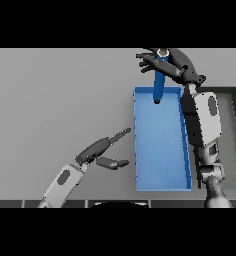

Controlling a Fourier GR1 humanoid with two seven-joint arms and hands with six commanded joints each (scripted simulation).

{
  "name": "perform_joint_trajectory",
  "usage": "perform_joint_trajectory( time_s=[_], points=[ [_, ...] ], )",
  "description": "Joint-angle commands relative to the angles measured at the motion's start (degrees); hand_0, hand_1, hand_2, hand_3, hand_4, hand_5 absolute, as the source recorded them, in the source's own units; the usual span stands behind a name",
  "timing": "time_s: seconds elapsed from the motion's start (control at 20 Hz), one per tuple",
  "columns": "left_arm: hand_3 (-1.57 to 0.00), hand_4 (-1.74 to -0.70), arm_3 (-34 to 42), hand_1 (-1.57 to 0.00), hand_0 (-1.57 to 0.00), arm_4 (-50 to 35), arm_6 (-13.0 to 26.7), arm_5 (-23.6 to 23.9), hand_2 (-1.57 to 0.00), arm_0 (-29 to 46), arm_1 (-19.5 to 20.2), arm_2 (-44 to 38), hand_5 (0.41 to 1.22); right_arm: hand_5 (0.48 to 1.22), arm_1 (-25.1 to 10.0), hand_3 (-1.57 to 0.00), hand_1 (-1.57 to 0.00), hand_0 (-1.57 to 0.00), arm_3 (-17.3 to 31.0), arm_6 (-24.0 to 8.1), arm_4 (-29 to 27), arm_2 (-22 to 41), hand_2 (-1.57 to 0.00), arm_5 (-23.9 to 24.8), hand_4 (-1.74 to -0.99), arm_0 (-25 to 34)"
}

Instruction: Pick up the blue pipe and place it into the blue bin.

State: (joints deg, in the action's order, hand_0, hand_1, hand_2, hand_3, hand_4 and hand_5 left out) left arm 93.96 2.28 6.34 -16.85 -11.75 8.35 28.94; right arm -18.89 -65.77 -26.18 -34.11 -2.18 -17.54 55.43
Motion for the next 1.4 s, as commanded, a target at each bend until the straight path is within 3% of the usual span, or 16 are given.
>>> perform_joint_trajectory(
  time_s=[0.0, 0.35, 0.5, 0.6, 0.65, 0.7, 0.8, 0.85, 0.95, 1.1, 1.35],
  points=[
    [0.0, -0.88, -0.2, 0.0, 0.0, 0.2, -0.1, 0.1, 0.0, 0.1, 0.0, 0.0, 0.483, 1.221, -0.3, -1.57, -1.57, -1.57, 1.0, -1.0, 0.9, -0.2, -1.57, 0.9, -1.499, -1.5],
    [0.0, -0.88, 1.1, 0.0, 0.0, 0.2, 0.0, -0.1, 0.0, 1.0, 0.0, 0.7, 0.479, 1.221, -0.5, -1.57, -1.57, -1.57, 0.3, -8.8, 6.6, 1.7, -1.57, 7.2, -1.499, -12.5],
    [0.0, -0.88, 0.6, 0.0, 0.0, 0.6, -0.2, 0.1, 0.0, 0.5, 0.3, 0.4, 0.476, 1.221, -4.3, -0.82, -1.57, -1.57, 2.9, -8.8, 3.6, 8.3, -1.57, 9.4, -1.617, -15.3],
    [0.0, -0.88, 0.8, 0.0, 0.0, 0.5, 0.3, 0.3, 0.0, 0.4, -0.2, 0.6, 0.481, 1.221, -7.1, -0.62, -1.57, -1.57, 4.1, -8.8, 1.4, 14.1, -1.57, 10.7, -1.662, -16.5],
    [0.0, -0.89, 0.4, 0.0, 0.0, 0.3, 0.3, -0.1, 0.0, 0.1, -0.1, 0.5, 0.483, 1.199, -8.8, -0.81, -1.57, -1.57, 5.6, -8.8, -0.2, 16.8, -1.57, 11.9, -1.617, -16.5],
    [0.0, -0.89, 0.2, 0.0, 0.0, 0.5, 0.7, 0.1, 0.0, -0.2, -0.3, 0.5, 0.486, 1.188, -10.0, -0.96, -1.51, -1.57, 7.5, -8.8, -2.8, 20.6, -1.45, 13.7, -1.573, -16.4],
    [0.0, -0.88, -0.1, 0.0, 0.0, 0.6, 1.1, 0.3, 0.0, -0.6, -0.6, 0.5, 0.493, 1.146, -12.5, -0.61, -0.97, -1.01, 12.0, -8.8, -11.7, 28.7, -0.93, 16.5, -1.451, -14.3],
    [0.0, -0.88, 0.5, 0.0, 0.0, 0.5, 0.7, 0.2, 0.0, -0.3, 0.0, 0.2, 0.495, 1.114, -13.7, -0.49, -0.77, -0.8, 12.7, -8.8, -16.1, 32.6, -0.74, 17.9, -1.385, -13.5],
    [0.0, -0.88, 0.1, 0.0, 0.0, 0.4, 0.4, 0.3, 0.0, 0.1, -0.6, 0.6, 0.497, 1.152, -16.4, -0.31, -0.5, -0.51, 12.7, -8.8, -22.7, 39.7, -0.48, 15.8, -1.296, -10.9],
    [0.0, -0.88, -0.5, 0.0, 0.0, 0.3, 0.0, 0.1, 0.0, -0.3, -0.4, 0.2, 0.493, 1.013, -19.6, -0.16, -0.25, -0.26, 8.7, -8.8, -20.5, 44.5, -0.24, 13.9, -1.202, -10.0],
    [0.0, -0.88, -0.7, 0.0, 0.0, 0.7, -0.8, 0.5, 0.0, -0.3, -0.3, 0.0, 0.483, 0.853, -21.0, -0.05, -0.08, -0.09, 6.9, -7.5, -16.0, 47.4, -0.08, 12.7, -1.133, -10.1]
  ],
)
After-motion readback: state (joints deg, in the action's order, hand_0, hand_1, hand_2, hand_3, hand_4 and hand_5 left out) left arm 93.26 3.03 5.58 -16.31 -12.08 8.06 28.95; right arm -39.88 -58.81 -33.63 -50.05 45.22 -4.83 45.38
